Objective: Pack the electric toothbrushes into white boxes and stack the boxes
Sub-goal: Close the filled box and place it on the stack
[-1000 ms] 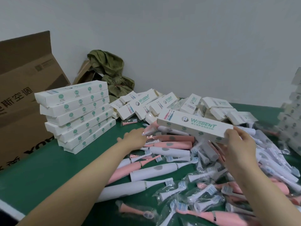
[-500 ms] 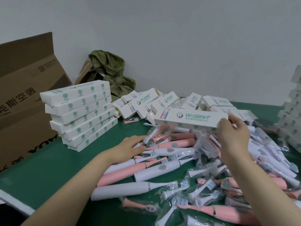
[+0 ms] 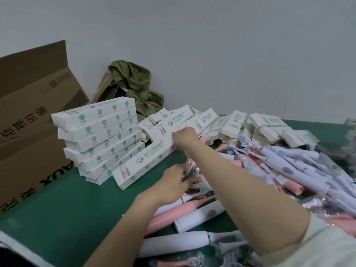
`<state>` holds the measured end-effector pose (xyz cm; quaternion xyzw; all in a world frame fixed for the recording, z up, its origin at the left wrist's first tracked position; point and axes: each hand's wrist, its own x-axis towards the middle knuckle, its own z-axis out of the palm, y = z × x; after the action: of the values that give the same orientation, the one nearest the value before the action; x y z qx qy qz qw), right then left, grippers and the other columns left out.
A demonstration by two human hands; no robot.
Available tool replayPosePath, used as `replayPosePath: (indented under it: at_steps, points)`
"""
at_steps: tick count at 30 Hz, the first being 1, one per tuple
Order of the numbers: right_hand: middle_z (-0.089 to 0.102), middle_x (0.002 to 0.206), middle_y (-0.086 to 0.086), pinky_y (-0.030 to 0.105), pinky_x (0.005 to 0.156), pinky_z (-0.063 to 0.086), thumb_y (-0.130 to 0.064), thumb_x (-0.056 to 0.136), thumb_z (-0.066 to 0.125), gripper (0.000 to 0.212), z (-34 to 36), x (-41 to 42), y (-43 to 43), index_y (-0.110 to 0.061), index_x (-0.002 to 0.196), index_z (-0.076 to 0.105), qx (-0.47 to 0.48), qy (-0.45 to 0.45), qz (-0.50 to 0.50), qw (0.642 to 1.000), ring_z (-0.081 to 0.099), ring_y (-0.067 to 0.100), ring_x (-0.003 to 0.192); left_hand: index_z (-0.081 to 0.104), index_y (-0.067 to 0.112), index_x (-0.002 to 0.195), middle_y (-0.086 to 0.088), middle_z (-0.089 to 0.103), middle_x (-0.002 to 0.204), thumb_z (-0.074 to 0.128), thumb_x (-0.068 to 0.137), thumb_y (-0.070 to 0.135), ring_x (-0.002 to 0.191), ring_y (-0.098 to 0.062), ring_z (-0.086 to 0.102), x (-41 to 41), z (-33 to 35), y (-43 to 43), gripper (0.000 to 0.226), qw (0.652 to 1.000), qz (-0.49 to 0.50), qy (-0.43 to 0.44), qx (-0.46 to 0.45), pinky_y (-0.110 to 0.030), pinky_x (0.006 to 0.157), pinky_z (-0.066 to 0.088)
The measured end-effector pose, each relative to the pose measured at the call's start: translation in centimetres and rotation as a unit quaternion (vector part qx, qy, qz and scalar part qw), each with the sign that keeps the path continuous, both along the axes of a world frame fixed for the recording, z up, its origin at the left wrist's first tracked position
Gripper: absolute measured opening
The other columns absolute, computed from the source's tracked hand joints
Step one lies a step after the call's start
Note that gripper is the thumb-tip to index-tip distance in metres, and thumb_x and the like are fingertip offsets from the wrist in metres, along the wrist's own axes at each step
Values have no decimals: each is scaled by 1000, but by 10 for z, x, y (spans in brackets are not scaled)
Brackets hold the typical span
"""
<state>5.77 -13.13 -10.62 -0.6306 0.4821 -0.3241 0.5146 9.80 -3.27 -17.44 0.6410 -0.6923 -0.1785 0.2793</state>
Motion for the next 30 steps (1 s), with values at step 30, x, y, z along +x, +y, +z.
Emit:
replayPosePath:
  at_steps: [30]
  points:
    - [64,102,0,28,73,47,-12,93,39,28,-31,-178,34,-21,102,64,-313,339,-12,887,58,19,80,46,4,121,-18,52,122,52,91,23,105,-32,50,12,58,-122,36,968,207,-135,-45,-35,76,41]
